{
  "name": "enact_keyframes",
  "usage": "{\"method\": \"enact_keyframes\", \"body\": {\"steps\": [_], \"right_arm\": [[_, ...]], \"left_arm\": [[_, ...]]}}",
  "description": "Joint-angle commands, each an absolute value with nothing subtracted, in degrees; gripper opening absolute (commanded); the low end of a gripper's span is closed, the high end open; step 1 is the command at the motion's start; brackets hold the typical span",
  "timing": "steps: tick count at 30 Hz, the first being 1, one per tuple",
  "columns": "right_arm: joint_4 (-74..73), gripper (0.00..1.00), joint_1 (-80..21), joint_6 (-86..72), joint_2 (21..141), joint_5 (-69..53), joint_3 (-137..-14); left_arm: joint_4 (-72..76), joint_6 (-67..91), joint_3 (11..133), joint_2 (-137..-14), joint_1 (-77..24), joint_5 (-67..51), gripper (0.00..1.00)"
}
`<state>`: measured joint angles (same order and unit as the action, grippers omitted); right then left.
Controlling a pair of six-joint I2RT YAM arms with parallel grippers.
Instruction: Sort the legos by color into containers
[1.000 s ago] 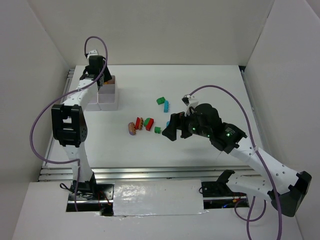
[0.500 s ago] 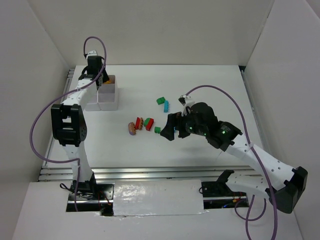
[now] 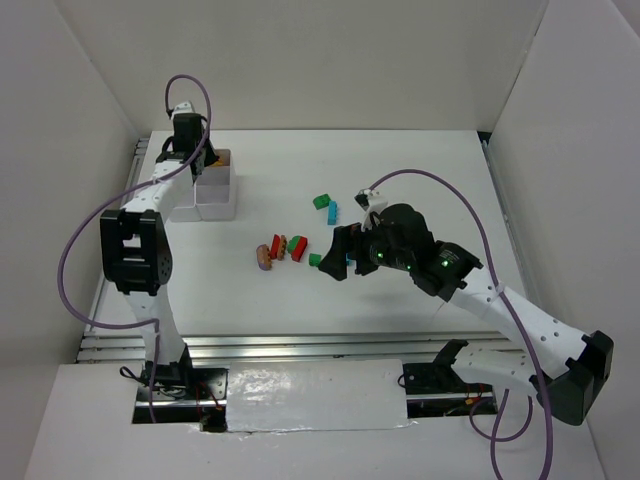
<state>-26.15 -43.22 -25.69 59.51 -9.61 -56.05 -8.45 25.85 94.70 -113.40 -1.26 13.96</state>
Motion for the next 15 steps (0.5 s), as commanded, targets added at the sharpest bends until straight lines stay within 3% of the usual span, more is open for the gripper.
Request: {"method": "enact_keyframes", "body": {"steps": [1,8,15], "right_arm": [[-23.29,1.00,-42.98,-24.96,59.85,-10.11,-58.27],[-22.68,1.00,-42.89,-24.87,60.56,-10.63,-58.36],[-22.33,1.00,-42.98,-24.43,61.96,-11.42,-58.89]], "left_arm": [[-7.21,26.72,92.55,-109.87,-1.05,12.92,0.39],[-6.94,26.98,90.09,-107.76,-0.97,13.62,0.48],[-7.64,26.63,90.61,-105.56,-0.97,14.68,0.74]]}}
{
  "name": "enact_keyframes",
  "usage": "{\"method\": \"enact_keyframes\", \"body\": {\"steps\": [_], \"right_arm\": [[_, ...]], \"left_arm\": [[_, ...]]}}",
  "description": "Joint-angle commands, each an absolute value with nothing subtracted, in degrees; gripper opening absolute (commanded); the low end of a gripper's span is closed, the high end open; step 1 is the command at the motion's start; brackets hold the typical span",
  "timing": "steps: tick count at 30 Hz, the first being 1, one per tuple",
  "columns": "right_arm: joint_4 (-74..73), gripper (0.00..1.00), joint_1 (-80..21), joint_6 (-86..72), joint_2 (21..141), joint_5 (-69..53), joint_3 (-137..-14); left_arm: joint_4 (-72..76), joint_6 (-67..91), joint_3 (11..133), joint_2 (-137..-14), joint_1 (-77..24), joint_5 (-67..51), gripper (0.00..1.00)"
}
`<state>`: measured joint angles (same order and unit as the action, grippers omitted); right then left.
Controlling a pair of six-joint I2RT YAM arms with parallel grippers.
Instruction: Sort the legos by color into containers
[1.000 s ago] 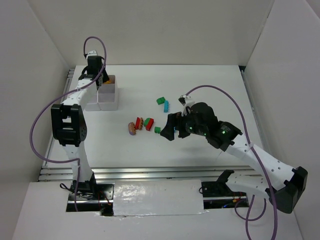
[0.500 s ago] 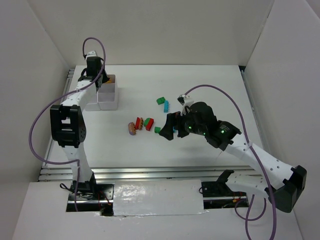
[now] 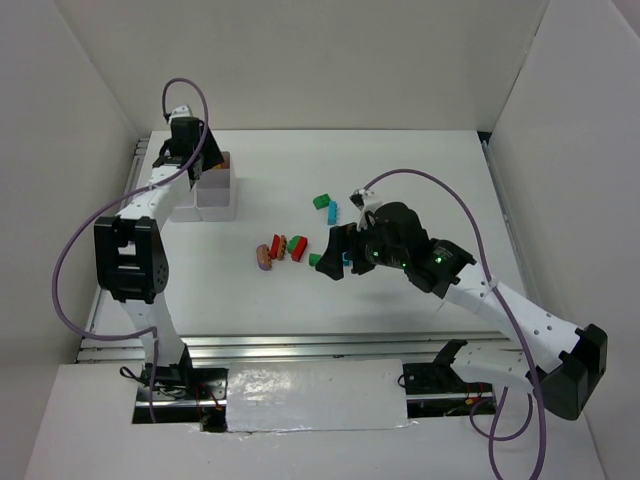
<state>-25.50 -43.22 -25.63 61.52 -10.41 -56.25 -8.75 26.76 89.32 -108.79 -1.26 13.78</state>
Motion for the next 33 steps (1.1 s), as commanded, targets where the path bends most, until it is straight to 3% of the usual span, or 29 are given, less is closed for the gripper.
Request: {"method": "enact_keyframes", "body": {"steps": [1,16,25,33], "right_arm": [[-22.41,1.00,-42.98,-24.43,61.96,-11.43,-59.06],[-22.59,1.00,-42.98,-24.34,62.32,-11.78,-59.24],[-22.33,1.00,-42.98,-24.79,61.96,-11.69,-58.62],[-23.29,1.00,-42.98,-23.73,63.28,-12.04,-60.29]], "left_arm": [[-7.56,26.54,90.70,-105.38,-0.97,14.85,0.75],[-13.35,24.87,105.46,-116.54,-0.18,8.35,0.69],[-17.05,25.05,102.93,-116.01,-0.18,9.06,0.72],[-17.92,23.56,105.90,-119.61,-0.18,7.38,0.65]]}}
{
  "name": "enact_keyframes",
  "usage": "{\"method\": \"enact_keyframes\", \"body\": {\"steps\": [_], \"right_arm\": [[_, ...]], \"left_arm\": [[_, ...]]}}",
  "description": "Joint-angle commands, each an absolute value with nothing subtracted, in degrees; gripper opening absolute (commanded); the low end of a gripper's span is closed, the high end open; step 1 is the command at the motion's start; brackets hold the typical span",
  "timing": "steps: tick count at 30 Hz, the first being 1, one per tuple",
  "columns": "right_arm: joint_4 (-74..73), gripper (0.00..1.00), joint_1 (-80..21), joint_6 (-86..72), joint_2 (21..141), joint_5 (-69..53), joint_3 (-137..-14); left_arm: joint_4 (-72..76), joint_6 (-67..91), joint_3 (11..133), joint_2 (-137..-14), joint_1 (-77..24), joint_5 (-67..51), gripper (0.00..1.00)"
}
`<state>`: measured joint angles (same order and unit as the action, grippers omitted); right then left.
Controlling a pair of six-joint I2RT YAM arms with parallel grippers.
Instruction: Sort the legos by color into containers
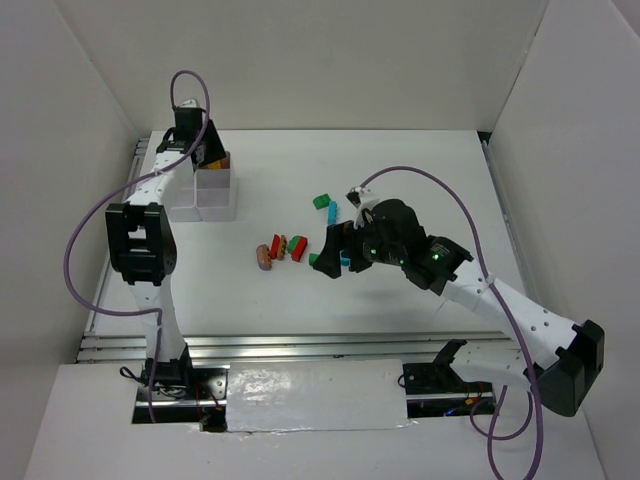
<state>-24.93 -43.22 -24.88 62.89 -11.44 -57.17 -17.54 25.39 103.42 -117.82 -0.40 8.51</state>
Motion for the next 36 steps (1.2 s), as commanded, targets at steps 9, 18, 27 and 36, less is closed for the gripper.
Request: {"method": "enact_keyframes", "body": {"steps": [9,18,27,36], "right_arm": [[-23.38,1.00,-42.98,-23.55,63.72,-11.87,-60.47],[-21.97,1.00,-43.06,-24.08,64.60,-12.48,-60.12],[-22.24,1.00,-42.98,-23.73,65.13,-12.74,-60.56],[-22.24,1.00,-42.98,-23.73,64.51,-12.57,-59.94]], "left_arm": [[-18.37,24.08,106.00,-119.27,-0.18,6.85,0.46],[-16.52,22.85,101.16,-112.41,-0.18,8.70,0.37],[-15.65,21.10,103.01,-113.55,-0.18,5.46,0.09],[-12.31,6.80,103.36,-109.87,1.67,-9.74,0.00]]}}
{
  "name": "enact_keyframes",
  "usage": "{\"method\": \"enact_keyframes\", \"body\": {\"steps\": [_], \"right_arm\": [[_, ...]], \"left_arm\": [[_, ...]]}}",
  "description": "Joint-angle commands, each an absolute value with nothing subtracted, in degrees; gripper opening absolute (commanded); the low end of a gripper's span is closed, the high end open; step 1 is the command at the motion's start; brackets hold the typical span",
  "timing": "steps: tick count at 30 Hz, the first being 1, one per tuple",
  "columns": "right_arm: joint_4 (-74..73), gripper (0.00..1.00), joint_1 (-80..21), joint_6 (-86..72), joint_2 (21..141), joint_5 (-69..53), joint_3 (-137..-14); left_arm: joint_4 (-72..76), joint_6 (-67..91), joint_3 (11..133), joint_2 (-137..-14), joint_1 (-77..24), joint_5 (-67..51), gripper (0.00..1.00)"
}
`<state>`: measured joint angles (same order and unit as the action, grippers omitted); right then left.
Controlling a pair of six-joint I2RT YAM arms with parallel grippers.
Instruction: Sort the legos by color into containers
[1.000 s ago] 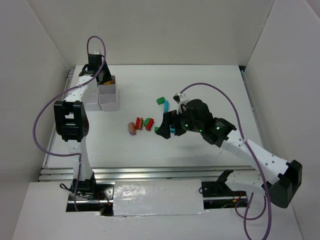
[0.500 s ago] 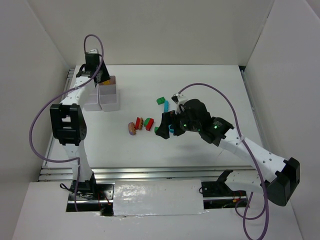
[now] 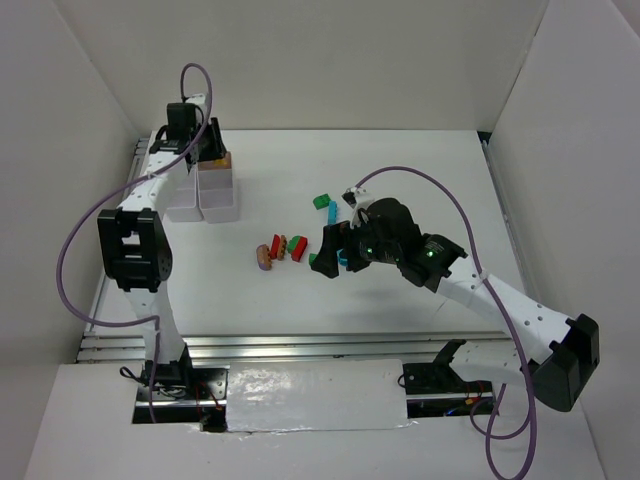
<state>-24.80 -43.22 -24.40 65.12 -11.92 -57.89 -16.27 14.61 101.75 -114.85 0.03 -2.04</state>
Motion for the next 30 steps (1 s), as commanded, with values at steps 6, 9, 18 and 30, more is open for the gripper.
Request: {"method": "enact_keyframes", "body": {"steps": [6,9,18,30], "right_arm": [[-22.59,1.00,-43.06,-23.29,64.07,-13.27,-59.68],[-23.29,1.00,-42.89,-22.77,63.63,-13.10,-59.50],[-24.34,1.00,-42.71,-22.15,64.51,-14.24,-60.91],[-27.07,1.00,-42.71,-21.18,65.04,-14.85,-61.87]], "left_arm": [[-9.49,-7.45,100.99,-109.25,6.67,-30.12,0.00],[-4.85,-13.50,97.57,-108.02,9.49,-42.41,0.00],[-8.51,-33.20,93.78,-108.98,9.41,-53.27,0.00],[-5.36,-33.83,95.18,-113.02,7.47,-41.22,0.00]]}}
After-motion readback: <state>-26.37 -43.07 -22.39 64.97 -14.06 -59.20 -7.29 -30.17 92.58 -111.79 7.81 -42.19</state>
